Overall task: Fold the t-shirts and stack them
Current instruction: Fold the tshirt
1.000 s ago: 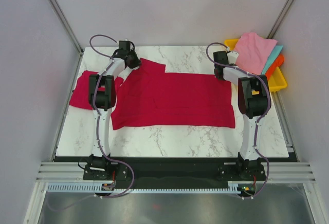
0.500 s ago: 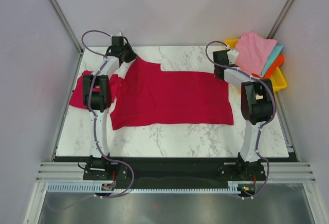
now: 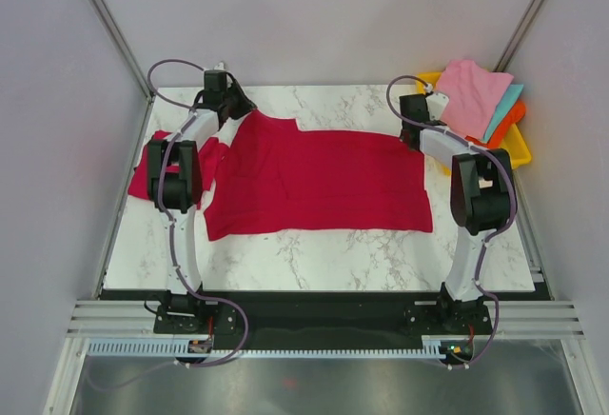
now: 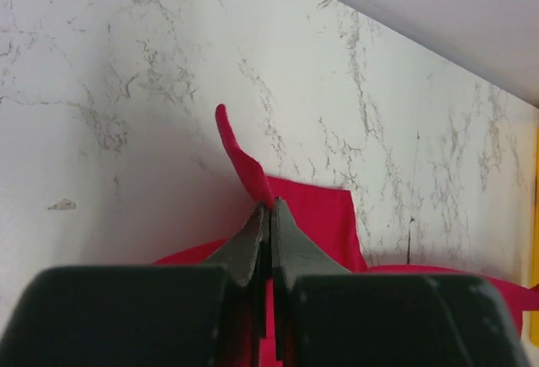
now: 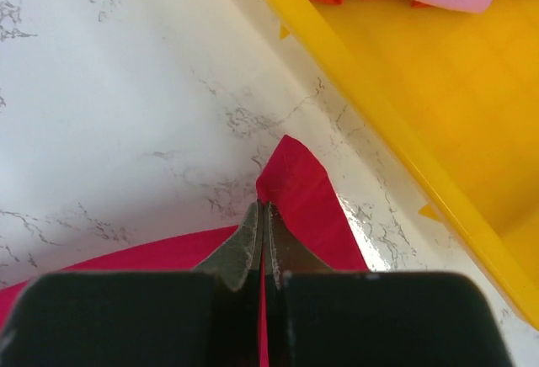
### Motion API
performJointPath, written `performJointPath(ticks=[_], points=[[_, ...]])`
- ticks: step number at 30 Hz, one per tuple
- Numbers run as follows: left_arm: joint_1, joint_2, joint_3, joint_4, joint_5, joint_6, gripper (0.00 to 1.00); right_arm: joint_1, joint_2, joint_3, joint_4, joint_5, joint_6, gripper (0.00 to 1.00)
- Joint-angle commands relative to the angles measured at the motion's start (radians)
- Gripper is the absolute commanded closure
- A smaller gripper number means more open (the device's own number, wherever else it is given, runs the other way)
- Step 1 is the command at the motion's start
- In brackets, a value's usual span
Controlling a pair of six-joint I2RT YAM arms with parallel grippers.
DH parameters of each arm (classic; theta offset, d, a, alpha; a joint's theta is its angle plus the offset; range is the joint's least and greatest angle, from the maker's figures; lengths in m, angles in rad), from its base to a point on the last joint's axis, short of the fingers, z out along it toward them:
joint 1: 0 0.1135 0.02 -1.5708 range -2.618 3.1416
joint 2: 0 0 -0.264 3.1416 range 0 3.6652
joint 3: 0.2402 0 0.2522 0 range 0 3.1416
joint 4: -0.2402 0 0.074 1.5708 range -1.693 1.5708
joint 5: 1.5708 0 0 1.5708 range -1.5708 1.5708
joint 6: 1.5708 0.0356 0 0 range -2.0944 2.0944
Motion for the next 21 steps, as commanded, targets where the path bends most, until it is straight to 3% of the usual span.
performJointPath(ticks=[1,13,21], points=[[-0.008,-0.126,-0.031,0.074,0.016,0.033,0.98,-0.012,-0.059,-0.011,0.017,-0.013,0.022,1.0],[-0.042,-0.228,-0.166,0.083,-0.034,0.099,0.98,-0.012,-0.084,-0.049,0.02,-0.044,0.028,1.0],[-0.055,-0.34,-0.333,0.138,-0.074,0.105,0.98,-0.009,-0.141,-0.123,0.029,-0.033,0.033,1.0]])
